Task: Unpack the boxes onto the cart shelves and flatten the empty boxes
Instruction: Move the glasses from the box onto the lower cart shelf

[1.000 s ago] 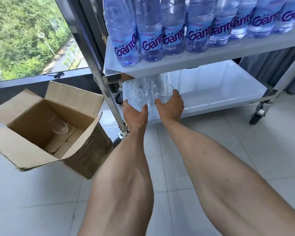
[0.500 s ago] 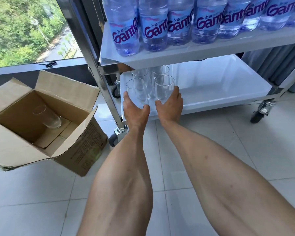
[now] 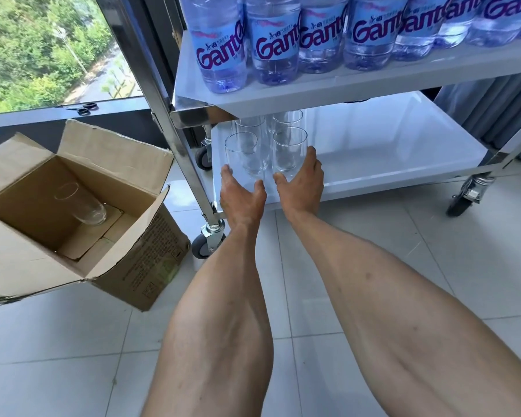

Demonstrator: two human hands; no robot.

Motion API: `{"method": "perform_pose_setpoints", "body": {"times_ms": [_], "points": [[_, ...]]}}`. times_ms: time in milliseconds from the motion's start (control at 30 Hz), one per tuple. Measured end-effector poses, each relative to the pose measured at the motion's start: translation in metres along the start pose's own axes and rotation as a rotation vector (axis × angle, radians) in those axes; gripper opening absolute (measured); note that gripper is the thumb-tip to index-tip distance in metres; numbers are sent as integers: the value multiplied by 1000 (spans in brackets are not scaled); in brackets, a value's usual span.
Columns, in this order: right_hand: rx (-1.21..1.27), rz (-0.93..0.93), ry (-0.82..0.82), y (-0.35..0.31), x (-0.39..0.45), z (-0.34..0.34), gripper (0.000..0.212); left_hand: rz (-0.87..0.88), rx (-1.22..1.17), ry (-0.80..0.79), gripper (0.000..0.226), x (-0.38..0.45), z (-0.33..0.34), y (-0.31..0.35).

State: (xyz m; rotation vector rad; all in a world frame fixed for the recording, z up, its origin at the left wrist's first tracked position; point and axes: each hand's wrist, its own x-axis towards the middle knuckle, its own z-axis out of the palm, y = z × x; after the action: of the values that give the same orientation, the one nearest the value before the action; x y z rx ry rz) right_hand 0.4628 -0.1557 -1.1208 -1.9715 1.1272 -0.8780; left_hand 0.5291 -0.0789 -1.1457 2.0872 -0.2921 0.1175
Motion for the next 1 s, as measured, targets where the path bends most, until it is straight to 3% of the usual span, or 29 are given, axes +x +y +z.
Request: {"method": "perform_pose_setpoints", "body": {"times_ms": [567,767,1000], "points": [[-39,1,0,0,-1,-4,88,-28,-7,7,80,-3,3,3],[-116,-21,-121,14,9,-9,95,-17,-14,-5,84,1,4,-3],[-163,-13,-172,28,11,-7,74,-12,-10,-16,82,0,5,-7]]}}
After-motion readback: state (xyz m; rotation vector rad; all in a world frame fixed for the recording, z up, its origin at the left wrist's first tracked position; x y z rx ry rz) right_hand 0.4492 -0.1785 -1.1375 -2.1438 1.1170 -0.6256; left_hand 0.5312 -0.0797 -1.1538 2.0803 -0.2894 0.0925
